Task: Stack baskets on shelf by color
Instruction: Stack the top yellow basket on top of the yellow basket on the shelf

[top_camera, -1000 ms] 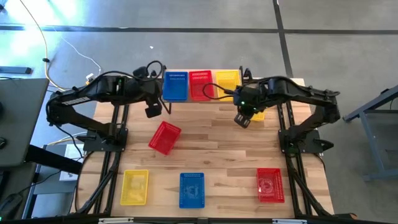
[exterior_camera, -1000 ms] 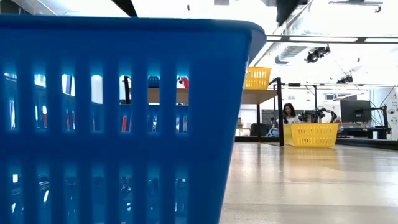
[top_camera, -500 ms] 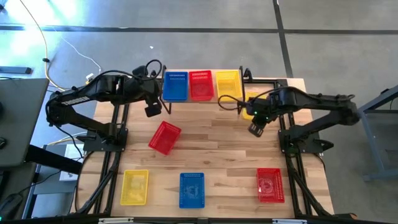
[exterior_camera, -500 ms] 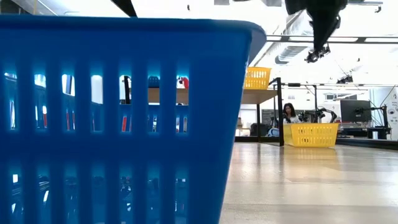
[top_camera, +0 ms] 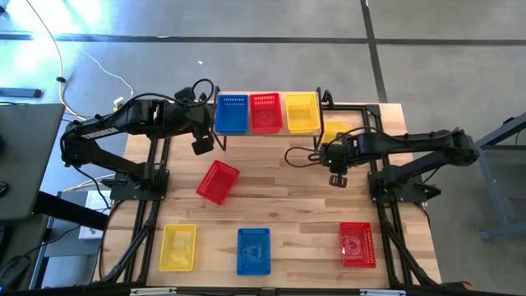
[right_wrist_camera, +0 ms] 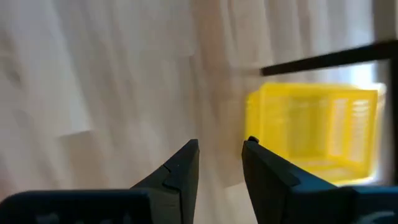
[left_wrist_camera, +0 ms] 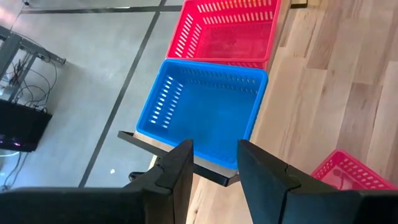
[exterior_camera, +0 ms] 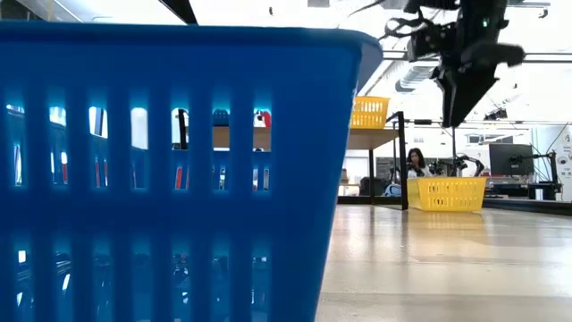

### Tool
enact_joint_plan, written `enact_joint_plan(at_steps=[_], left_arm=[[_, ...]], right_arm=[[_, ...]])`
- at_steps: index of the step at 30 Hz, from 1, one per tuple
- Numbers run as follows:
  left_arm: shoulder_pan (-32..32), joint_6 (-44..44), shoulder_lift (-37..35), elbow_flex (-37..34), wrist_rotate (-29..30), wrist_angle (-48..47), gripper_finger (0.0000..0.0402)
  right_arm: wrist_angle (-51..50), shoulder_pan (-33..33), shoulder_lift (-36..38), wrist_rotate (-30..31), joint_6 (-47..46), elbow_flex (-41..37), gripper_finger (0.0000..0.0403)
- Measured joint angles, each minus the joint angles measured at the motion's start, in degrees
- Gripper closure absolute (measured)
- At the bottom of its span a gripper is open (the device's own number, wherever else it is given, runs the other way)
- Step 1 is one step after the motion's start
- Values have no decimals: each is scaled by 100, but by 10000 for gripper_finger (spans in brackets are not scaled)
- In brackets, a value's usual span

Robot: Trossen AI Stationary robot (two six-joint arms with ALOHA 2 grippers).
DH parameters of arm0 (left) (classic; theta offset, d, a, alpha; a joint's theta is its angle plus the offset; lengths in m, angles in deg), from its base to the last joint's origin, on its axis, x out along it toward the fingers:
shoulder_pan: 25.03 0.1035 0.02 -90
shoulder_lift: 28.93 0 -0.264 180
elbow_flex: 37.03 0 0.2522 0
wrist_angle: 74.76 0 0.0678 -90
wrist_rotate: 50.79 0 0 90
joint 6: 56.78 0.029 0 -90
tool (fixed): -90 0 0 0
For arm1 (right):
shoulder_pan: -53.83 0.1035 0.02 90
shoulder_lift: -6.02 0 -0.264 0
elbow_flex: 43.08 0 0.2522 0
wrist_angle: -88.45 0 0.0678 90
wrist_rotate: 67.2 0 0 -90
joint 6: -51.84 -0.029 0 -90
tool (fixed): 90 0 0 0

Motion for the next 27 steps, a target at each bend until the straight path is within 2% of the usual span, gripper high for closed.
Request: enact_joint_plan(at_steps=[5,17,22,27], left_arm=[[0,-5,0,1,2,0,289],[0,-5,2,0,24,11,289],[7,-5,2,1,24,62,289],[132,-5,4,2,24,72,289]], right_arm=[[297,-68,0,287,397,-361,293],[858,-385,0,532,-121,-1340,293],[771,-571,-87,901,-151,-1350,293],[932,-852,-209,672,167,-1345,293]])
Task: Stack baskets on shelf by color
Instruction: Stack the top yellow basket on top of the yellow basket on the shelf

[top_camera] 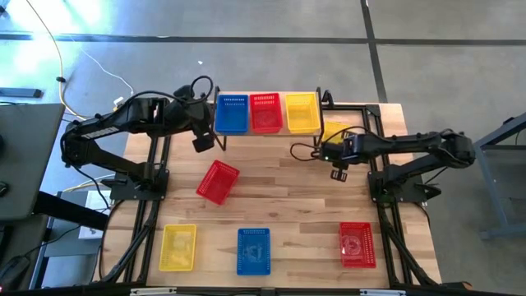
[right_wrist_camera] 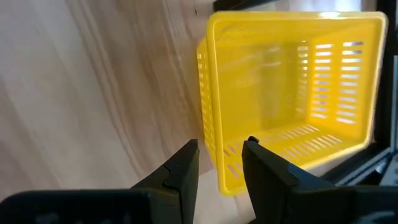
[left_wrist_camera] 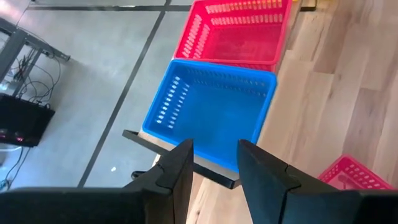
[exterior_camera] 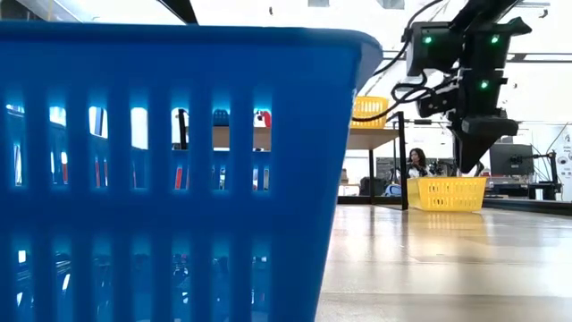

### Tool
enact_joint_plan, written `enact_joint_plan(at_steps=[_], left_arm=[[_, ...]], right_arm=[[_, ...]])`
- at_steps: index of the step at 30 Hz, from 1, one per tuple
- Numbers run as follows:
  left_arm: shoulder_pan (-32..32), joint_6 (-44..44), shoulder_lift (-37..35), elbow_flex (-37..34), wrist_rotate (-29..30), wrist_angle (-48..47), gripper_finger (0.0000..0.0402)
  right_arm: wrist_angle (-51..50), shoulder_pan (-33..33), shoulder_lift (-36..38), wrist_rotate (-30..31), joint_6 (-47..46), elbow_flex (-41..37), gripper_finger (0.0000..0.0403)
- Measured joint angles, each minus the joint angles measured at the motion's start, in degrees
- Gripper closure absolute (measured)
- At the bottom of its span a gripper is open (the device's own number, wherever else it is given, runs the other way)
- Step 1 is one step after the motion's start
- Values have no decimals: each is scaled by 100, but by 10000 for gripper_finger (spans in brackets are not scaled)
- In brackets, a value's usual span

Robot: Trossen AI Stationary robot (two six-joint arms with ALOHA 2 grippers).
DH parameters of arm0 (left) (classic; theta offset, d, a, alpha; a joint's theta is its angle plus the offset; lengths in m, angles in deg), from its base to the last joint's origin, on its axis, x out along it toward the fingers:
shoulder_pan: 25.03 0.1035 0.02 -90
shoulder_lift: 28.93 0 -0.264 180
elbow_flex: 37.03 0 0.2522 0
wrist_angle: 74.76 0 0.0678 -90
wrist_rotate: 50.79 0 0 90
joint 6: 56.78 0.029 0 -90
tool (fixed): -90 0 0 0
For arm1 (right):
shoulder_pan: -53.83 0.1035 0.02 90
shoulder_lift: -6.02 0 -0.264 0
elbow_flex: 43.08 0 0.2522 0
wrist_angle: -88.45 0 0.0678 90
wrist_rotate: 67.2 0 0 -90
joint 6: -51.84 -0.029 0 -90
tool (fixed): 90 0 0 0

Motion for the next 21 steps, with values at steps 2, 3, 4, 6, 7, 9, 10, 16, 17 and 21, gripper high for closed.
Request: enact_joint_plan(at_steps=[2,3,4,6,7,9,10,16,17,21], left_arm=[[54,0,0,-2,0,0,289],[67,0,0,-2,-2,1,289],[96,0,0,-2,-9,1,289],[127,0,0,-2,-17,0,289],[138,0,0,-2,-17,0,289],[163,35,0,0,-22,0,289],[163,39,0,-1,-21,0,289],[163,42,0,-2,-22,-2,289],[163,42,0,-2,-22,0,289],[163,42,0,-2,-24,-2,289]], right_arm=[[36,-100,-77,-21,191,0,293],[98,-143,-118,-32,221,0,293],[160,-192,-163,-42,228,0,293],[192,-269,-245,-42,235,0,293],[202,-303,-302,-35,237,0,293],[214,-378,-407,-34,250,0,293],[227,-410,-466,-45,284,0,293],[257,-512,-893,-45,543,0,293],[260,-512,-960,-40,543,0,293],[285,-512,-1210,115,543,0,293]])
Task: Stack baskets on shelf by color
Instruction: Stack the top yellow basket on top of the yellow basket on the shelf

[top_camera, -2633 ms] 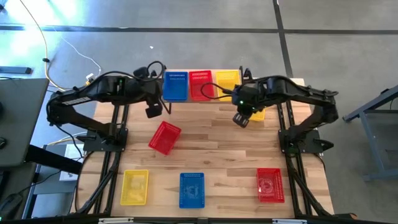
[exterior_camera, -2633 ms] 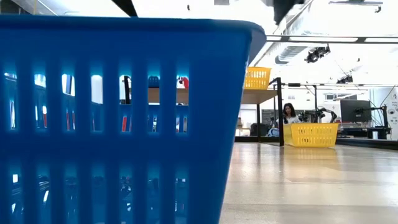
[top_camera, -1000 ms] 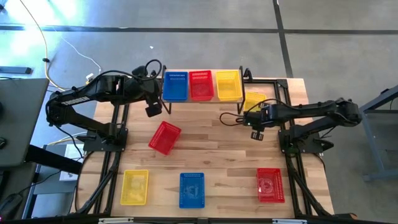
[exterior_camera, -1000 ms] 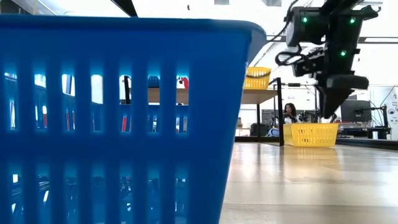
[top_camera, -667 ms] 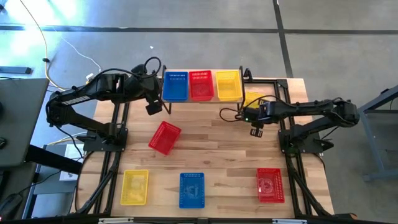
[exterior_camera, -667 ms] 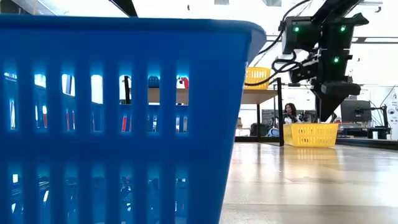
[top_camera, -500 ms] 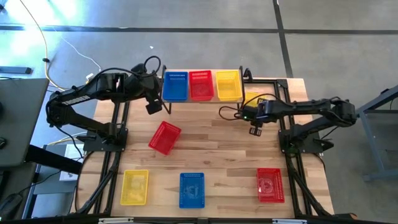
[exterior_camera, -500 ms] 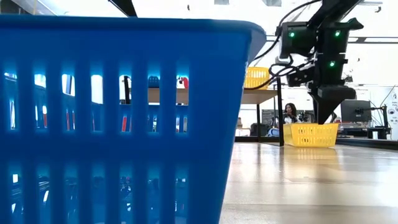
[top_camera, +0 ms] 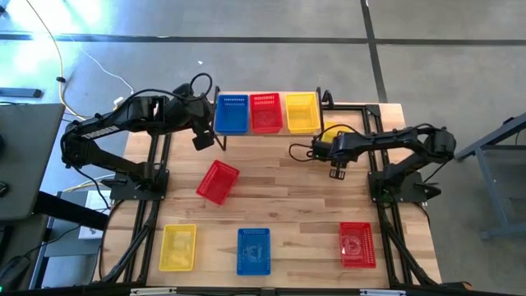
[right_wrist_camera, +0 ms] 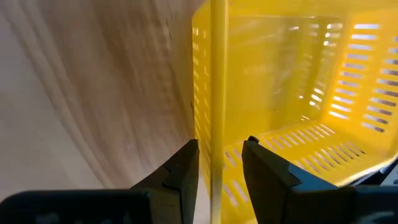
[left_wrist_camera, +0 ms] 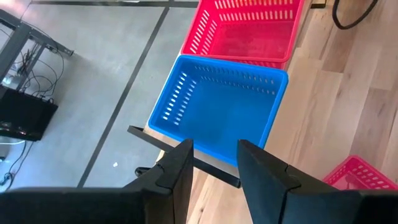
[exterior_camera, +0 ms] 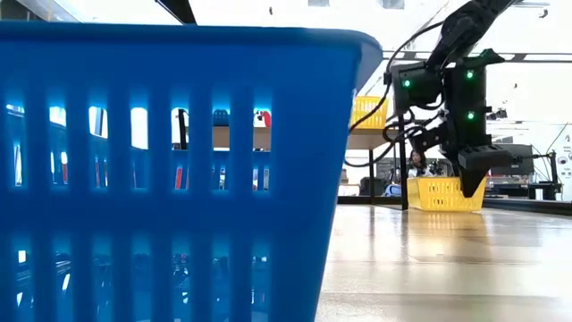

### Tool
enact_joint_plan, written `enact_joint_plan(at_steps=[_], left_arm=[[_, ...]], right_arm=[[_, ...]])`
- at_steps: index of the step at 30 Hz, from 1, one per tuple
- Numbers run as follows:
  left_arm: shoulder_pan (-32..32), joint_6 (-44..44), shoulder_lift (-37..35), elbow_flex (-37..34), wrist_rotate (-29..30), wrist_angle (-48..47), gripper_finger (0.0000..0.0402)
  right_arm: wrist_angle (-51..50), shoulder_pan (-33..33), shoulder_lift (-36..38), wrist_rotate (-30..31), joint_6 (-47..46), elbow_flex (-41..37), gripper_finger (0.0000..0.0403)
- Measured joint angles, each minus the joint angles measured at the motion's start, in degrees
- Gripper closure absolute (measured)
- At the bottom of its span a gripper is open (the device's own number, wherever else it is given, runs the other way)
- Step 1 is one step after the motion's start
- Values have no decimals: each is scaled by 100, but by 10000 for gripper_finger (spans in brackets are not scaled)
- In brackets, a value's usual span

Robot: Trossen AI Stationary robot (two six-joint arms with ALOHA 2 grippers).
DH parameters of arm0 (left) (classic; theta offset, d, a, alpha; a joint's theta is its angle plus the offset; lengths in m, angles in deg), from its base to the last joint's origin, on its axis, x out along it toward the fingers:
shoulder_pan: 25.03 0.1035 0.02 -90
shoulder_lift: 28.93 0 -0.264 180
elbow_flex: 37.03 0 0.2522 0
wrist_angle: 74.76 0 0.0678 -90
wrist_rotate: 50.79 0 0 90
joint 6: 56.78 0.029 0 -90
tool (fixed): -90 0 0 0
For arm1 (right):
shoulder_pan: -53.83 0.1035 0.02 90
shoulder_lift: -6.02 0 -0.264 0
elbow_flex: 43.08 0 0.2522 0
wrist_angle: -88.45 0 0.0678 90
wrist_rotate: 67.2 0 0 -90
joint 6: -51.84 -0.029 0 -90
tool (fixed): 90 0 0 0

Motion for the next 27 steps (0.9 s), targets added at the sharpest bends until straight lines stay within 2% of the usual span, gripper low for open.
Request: enact_joint_plan(at_steps=[4,10,17,27], left_arm=[[0,2,0,0,0,0,289],[0,109,0,1,-2,-2,289],[0,109,0,0,-2,-2,289],[0,109,0,0,-15,-3,289]], right_arm=[[-4,1,-135,117,2,2,311],[-153,2,-142,-75,-48,2,393],[-618,205,-116,-292,-609,4,401],[-1207,772,69,-632,-2166,332,403]])
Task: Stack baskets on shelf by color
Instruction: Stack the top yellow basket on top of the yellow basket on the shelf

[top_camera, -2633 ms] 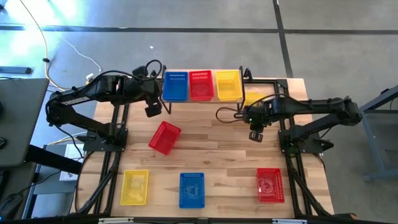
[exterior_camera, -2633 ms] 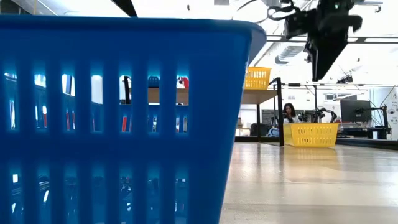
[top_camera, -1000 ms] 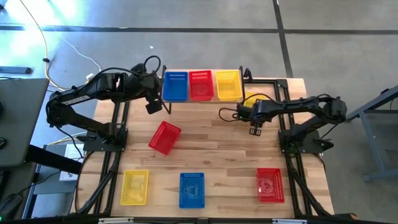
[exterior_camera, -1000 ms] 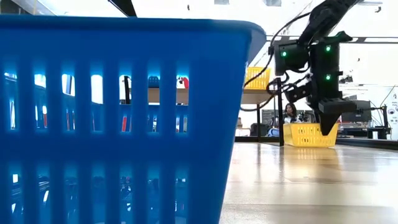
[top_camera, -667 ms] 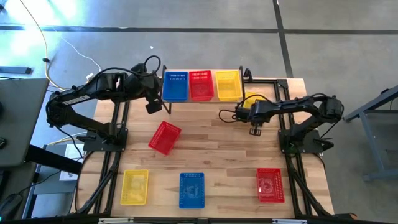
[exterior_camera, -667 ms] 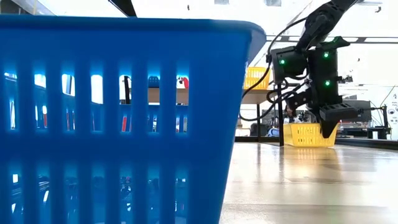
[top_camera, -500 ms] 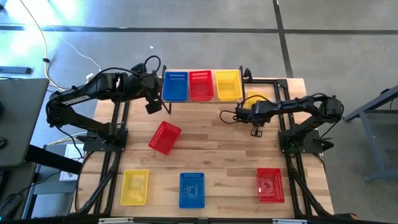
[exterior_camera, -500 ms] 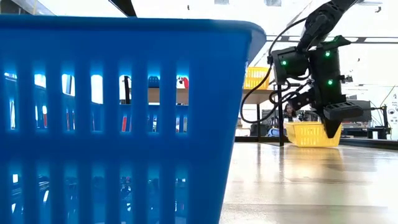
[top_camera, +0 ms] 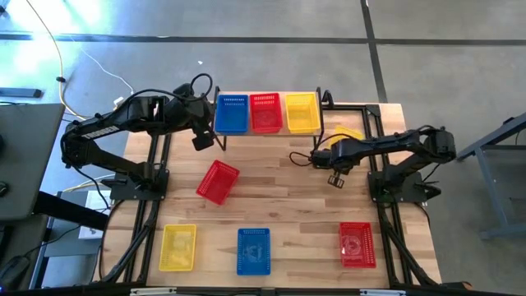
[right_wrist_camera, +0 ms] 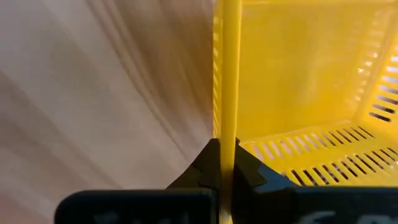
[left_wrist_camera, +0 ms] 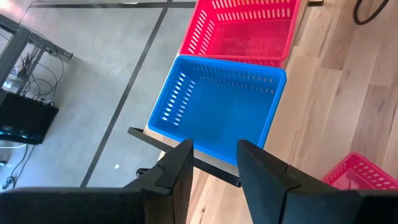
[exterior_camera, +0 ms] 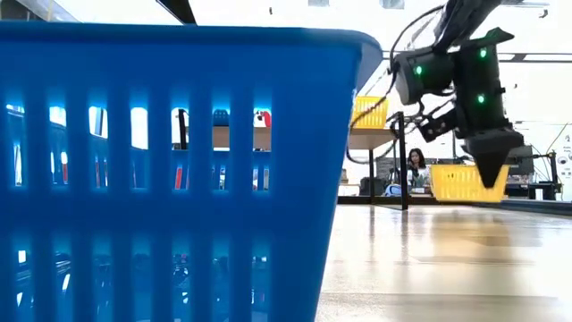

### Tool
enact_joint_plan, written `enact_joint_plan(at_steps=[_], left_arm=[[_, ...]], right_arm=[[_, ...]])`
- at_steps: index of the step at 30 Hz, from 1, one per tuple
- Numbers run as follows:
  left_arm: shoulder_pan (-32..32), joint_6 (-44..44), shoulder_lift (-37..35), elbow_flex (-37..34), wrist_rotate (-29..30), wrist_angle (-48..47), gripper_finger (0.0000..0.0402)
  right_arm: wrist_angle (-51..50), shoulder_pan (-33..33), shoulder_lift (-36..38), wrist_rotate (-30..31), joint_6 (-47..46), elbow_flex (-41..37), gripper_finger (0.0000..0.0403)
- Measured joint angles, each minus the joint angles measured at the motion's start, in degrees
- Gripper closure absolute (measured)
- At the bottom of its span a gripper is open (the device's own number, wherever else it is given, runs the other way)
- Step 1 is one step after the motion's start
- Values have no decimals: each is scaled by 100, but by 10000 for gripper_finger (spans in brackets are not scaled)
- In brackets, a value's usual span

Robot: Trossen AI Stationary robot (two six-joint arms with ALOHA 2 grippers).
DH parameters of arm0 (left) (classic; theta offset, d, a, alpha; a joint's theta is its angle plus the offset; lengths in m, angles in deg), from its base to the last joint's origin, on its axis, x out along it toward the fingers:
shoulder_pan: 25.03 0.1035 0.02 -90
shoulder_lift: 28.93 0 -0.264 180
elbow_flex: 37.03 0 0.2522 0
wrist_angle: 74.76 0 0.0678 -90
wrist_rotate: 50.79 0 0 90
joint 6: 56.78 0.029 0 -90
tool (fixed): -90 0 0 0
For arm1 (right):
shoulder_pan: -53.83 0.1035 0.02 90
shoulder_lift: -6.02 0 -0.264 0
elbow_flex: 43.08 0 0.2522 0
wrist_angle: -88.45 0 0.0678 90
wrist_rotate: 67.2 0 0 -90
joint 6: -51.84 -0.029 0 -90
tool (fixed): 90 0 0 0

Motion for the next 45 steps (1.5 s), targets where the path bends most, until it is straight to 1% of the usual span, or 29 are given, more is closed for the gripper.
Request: enact_joint_plan(at_steps=[6,13,18,25,29,36,39,42,45], left_arm=[[0,-2,0,2,0,-1,289],[0,-18,0,0,2,-1,289],[0,-17,0,0,2,1,289],[0,-19,0,0,2,1,289],[0,-117,0,0,1,1,289],[0,-159,0,2,0,3,289],[-2,-239,0,0,-2,3,289],[0,-304,0,0,-2,3,289],[-1,-337,0,0,-4,3,289]], right_arm=[[-398,243,343,-47,-1188,209,403],[-1304,580,625,-27,-2312,701,403],[-1912,588,678,73,-2678,1165,403],[-2483,583,680,724,-2636,2097,403],[-2652,540,680,1194,-2179,2741,403],[-2567,46,680,1832,-638,3902,403],[-2320,-233,680,1931,322,4351,403],[-1831,-487,678,1909,1444,4708,403],[-1279,-721,659,1648,2493,4962,403]])
